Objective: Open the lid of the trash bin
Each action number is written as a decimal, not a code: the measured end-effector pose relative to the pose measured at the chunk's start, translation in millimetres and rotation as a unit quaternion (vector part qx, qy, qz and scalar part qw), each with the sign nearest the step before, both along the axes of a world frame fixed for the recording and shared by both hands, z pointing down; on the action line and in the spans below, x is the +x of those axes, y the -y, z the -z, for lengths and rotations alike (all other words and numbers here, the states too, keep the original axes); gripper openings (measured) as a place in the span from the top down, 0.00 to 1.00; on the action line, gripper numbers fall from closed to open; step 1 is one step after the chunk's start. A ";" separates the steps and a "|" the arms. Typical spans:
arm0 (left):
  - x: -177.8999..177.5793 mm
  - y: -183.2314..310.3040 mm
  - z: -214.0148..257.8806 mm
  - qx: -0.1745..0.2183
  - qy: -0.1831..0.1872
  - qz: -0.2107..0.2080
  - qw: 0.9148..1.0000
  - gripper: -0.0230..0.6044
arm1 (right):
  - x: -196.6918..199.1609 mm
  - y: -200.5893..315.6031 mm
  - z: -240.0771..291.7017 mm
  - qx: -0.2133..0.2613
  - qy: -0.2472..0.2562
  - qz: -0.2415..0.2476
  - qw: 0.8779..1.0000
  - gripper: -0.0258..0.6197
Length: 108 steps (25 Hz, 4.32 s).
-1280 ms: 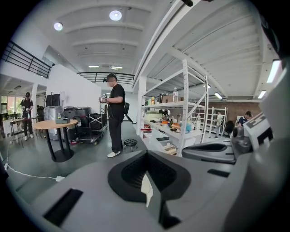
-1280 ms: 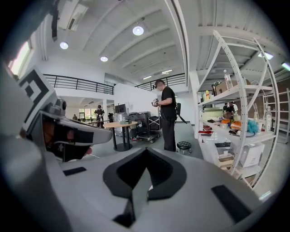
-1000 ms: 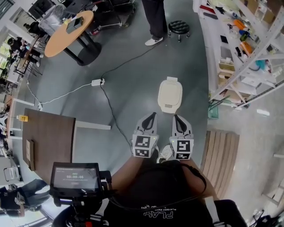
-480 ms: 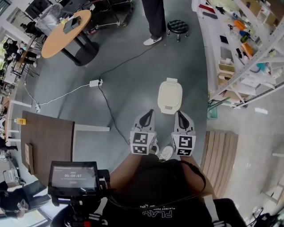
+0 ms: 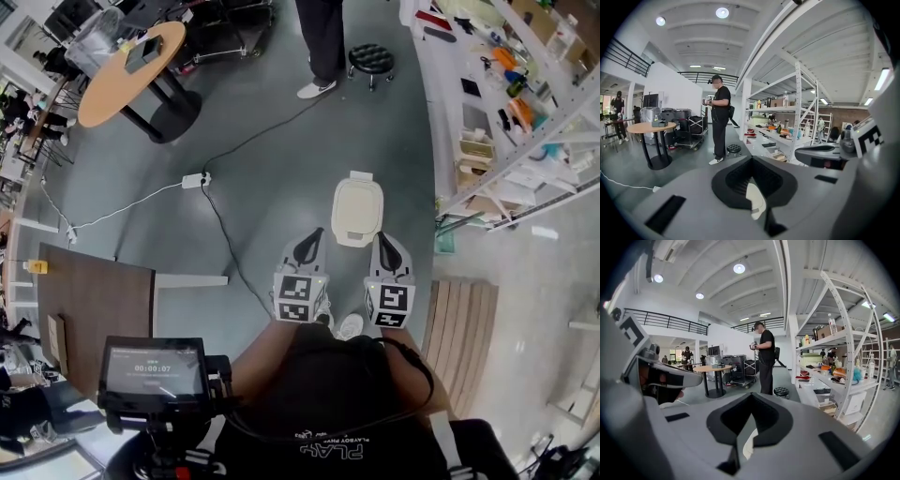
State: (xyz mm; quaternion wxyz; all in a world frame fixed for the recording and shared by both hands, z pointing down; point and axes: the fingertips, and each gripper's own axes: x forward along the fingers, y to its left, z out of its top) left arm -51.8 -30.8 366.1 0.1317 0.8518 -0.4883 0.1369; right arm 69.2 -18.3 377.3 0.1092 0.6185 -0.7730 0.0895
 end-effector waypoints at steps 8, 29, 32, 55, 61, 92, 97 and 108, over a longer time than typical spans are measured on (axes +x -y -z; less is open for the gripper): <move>-11.6 30.8 -3.2 -0.006 -0.003 -0.013 1.000 0.97 | -14.2 30.3 5.6 0.004 -0.010 -0.005 1.000 0.96; -16.9 80.4 -1.7 -0.014 -0.027 -0.044 0.999 0.97 | -30.8 67.3 7.4 0.000 -0.037 -0.027 0.999 0.96; -13.6 84.5 -6.4 -0.017 -0.029 -0.045 0.998 0.97 | -33.9 72.8 4.7 -0.006 -0.031 -0.023 0.999 0.96; 11.2 107.0 -108.4 -0.105 0.011 -0.012 0.994 0.97 | -4.2 105.5 -103.3 -0.110 0.004 -0.015 0.994 0.96; 14.3 109.4 -150.0 -0.133 0.016 0.000 0.991 0.97 | -6.7 113.6 -148.6 -0.142 0.009 -0.004 0.990 0.96; -0.6 120.5 -356.4 -0.220 0.074 0.016 0.972 0.97 | -2.2 96.8 -361.1 -0.274 0.005 0.007 0.962 0.96; 21.6 116.3 -416.1 -0.242 0.073 0.002 0.967 0.97 | 5.6 101.1 -426.1 -0.289 0.005 0.009 0.957 0.96; 26.3 120.6 -461.1 -0.256 0.065 0.009 0.964 0.97 | -2.5 110.7 -477.8 -0.303 -0.030 0.060 0.951 0.96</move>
